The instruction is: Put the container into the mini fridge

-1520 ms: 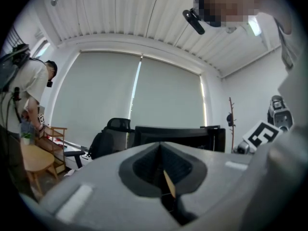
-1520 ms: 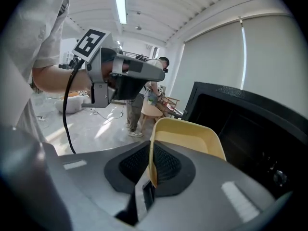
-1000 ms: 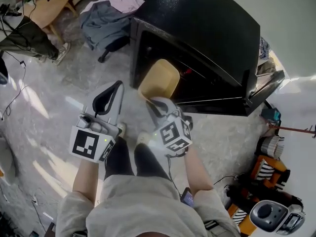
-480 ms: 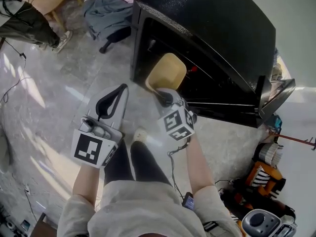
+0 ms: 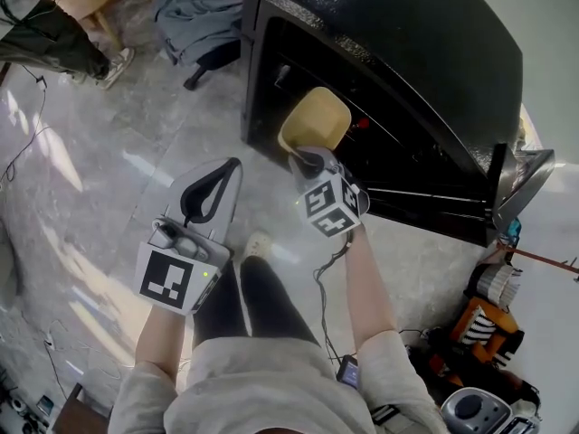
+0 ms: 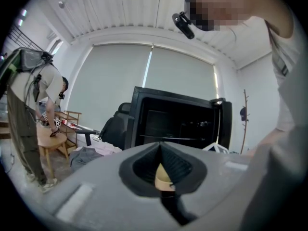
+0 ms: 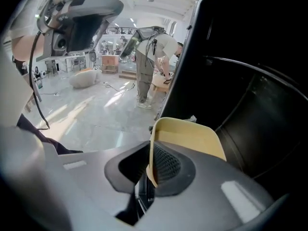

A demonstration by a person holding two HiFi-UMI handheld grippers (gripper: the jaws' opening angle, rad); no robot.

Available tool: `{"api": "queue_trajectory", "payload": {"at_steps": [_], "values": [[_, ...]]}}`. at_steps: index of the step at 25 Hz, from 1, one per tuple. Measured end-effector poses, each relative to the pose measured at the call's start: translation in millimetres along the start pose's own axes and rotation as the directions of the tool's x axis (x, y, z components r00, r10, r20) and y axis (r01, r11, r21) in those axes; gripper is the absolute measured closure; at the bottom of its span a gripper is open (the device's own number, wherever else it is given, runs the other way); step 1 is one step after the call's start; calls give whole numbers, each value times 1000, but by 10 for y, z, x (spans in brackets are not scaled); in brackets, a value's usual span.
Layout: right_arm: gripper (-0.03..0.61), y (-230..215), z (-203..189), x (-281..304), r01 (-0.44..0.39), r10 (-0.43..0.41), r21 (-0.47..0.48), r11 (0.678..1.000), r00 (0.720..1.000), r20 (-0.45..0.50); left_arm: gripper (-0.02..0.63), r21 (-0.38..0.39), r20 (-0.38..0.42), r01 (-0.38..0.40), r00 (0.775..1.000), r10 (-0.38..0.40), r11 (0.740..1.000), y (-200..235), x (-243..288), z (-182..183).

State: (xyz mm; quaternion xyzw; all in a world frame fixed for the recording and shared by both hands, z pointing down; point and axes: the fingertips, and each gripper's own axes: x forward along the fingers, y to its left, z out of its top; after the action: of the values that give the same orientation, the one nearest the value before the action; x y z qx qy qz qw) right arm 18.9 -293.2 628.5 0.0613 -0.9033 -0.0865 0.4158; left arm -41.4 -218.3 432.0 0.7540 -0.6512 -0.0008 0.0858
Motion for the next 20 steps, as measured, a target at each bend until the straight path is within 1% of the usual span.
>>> {"api": "queue_trajectory", "payload": {"at_steps": [11, 14, 18, 20], "values": [[560, -342, -164, 323, 42, -44, -26, 999, 997, -70, 611, -25, -31, -8, 1000, 7, 1000, 148, 61, -186], [560, -456, -202, 367, 61, -63, -31, 998, 994, -87, 611, -16, -23, -7, 1000, 6, 1000, 175, 68, -191], [558, -594, -220, 399, 76, -81, -45, 996, 991, -104, 611, -38, -31, -14, 999, 13, 999, 194, 62, -212], [558, -641, -227, 413, 81, -86, -50, 995, 990, -108, 611, -34, -33, -14, 999, 13, 999, 201, 61, -222]]}}
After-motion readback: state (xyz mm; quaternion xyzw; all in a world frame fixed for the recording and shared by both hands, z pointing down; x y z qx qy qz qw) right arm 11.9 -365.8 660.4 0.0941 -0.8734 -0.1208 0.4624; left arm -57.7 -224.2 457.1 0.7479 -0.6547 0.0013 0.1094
